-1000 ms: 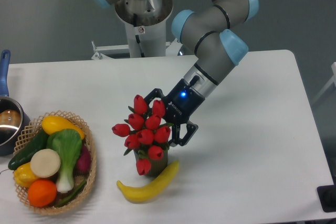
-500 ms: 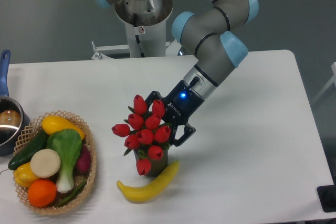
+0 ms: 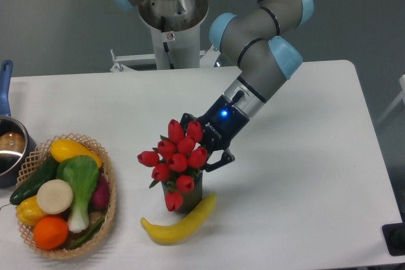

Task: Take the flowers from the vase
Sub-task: 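Lift the tulip bouquet up out of the dark vase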

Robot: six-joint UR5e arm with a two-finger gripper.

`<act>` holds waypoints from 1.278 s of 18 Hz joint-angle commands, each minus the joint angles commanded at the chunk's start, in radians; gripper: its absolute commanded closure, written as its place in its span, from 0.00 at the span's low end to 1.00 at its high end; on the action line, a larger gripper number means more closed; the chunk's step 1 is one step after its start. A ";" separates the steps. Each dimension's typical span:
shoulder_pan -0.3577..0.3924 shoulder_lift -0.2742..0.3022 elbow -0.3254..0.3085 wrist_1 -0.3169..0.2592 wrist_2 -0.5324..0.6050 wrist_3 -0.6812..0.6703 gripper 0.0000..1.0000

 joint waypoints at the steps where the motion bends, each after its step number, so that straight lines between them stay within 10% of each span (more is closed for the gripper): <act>1: 0.003 0.002 0.000 0.000 -0.009 0.000 0.62; 23: 0.029 0.163 0.020 0.000 -0.166 -0.149 0.62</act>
